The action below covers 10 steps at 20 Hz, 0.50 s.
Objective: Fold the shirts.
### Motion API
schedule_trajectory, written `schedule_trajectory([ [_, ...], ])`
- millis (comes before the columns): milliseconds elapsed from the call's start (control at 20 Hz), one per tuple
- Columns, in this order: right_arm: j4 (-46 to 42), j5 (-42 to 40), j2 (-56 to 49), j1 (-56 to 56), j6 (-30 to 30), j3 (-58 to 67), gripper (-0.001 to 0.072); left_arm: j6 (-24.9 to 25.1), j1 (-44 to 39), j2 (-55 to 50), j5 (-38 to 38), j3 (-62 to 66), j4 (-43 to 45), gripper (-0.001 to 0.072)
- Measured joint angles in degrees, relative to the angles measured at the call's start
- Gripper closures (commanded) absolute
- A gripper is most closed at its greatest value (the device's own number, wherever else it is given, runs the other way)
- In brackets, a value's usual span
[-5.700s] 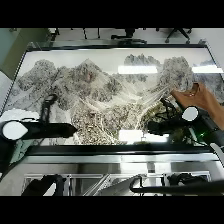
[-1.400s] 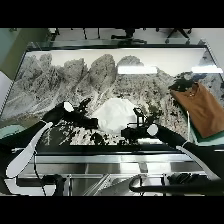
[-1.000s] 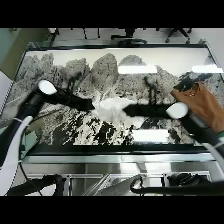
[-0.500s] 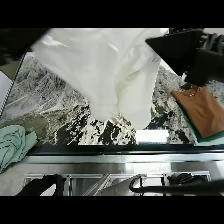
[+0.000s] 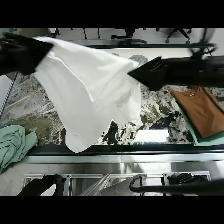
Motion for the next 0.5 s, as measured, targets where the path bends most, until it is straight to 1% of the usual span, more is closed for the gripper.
schedule_trajectory([
  [200, -10.6, -1.0, -11.3, -0.2, 1.3, -3.5, 0.0681, 0.7, 0.0, -15.8, 1.0, -3.1, 1.5, 0.0693],
  [300, -13.9, -2.9, -17.9, -0.7, 2.0, -4.2, 0.0681, 0.9, 0.0, -24.8, 1.0, -3.6, 1.5, 0.0689],
  [400, -15.5, -5.7, -24.1, -1.4, 3.1, -4.5, 0.0679, 0.9, 0.2, -32.7, 1.2, -3.6, 1.7, 0.0688],
  [500, -15.8, -8.7, -29.0, -2.4, 4.0, -4.7, 0.0654, 0.9, 0.8, -39.1, 0.3, -1.9, 1.6, 0.0688],
])
